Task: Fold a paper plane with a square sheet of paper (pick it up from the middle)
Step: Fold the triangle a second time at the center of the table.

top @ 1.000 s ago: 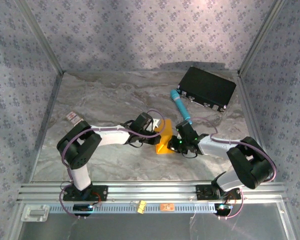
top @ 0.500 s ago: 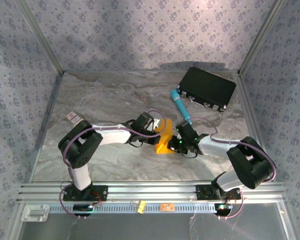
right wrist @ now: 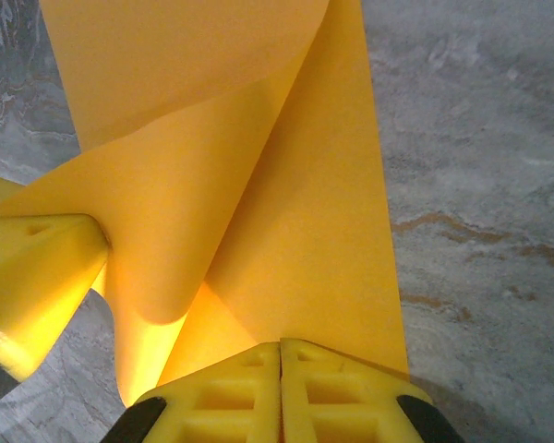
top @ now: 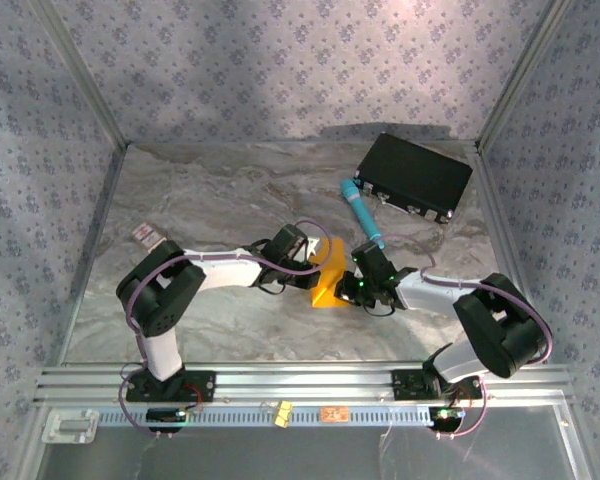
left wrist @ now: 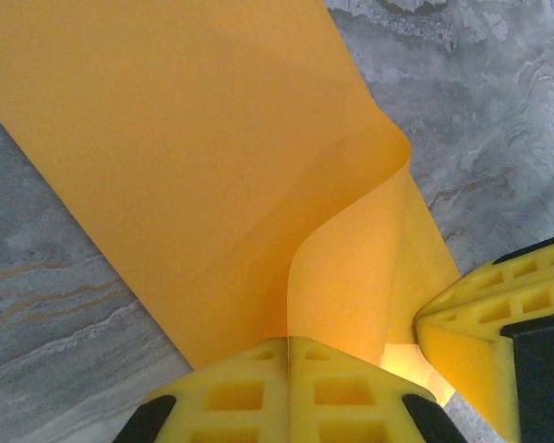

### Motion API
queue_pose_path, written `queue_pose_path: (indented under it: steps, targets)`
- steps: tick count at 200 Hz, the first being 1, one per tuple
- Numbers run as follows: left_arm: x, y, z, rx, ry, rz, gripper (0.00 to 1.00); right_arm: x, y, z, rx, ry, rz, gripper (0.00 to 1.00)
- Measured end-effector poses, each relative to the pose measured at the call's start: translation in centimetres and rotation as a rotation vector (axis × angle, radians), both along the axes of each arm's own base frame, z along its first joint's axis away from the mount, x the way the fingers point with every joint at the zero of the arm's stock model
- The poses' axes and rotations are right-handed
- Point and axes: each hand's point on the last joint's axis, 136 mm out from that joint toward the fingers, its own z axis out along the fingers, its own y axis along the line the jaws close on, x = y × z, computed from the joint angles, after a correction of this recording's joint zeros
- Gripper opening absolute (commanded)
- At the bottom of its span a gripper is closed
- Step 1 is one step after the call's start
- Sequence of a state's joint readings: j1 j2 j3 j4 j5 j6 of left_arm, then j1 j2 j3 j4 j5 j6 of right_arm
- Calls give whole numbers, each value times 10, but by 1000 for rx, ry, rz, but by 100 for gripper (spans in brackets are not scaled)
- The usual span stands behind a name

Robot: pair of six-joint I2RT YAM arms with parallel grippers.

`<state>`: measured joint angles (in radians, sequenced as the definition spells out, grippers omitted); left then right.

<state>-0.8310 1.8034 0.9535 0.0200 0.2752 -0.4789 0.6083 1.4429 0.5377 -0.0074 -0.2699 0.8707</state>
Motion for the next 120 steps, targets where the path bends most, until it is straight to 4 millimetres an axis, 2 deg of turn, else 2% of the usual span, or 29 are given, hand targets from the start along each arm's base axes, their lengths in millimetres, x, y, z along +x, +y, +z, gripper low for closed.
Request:
queue_pose_path:
  steps: [120]
  targets:
    - [-1,3,-5,21,11,4,1,0,0,0,0,0,0,8]
